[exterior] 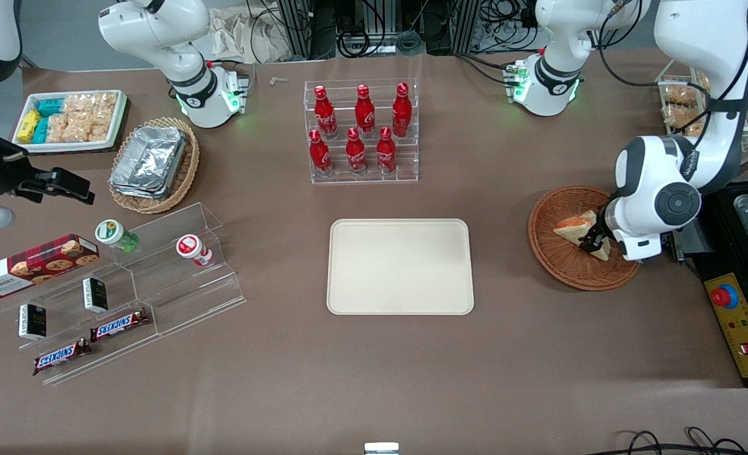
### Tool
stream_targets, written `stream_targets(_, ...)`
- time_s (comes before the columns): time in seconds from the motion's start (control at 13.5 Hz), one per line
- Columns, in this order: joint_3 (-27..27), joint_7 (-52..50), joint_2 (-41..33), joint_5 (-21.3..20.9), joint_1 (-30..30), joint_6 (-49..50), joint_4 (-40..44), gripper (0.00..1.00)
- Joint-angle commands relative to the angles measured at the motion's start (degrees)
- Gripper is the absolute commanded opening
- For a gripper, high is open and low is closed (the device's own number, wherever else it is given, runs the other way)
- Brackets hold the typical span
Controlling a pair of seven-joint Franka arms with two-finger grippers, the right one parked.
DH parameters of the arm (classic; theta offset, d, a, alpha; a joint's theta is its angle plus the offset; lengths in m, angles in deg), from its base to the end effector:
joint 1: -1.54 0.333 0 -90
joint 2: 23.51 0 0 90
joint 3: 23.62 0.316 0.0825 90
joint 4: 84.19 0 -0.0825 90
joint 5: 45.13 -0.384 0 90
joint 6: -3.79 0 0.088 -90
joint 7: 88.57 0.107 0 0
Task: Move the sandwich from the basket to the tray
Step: 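Close the left gripper on the sandwich's crust edge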
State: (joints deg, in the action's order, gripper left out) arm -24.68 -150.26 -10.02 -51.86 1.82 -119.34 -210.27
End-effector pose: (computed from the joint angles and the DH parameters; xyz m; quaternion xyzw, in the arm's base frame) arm 0.5201 -0.0023 0.2549 -0.8715 -0.4674 0.1002 0.1098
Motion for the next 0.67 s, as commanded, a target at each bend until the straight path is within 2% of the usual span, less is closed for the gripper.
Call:
stream_targets(0.0, 0.01, -3.17, 2.06, -1.53, 0.07, -3.25, -0.31, 1.0)
stream_targets(0.15, 0.01, -3.26, 2.59, -1.36, 0.07, -3.52, -0.13, 1.0)
stream_targets(0.3, 0.01, -3.26, 2.85, -1.01, 0.16, -4.3, -0.13, 0.93)
stream_targets(0.37, 0.01, -3.26, 3.2, -0.75, 0.16, -4.66, -0.05, 0.84)
stream_targets(0.44, 0.01, -3.26, 3.47, -0.74, 0.08, -4.75, -0.04, 0.7)
stream_targets(0.59, 0.01, -3.17, 3.47, -0.65, 0.16, -4.84, -0.04, 0.17)
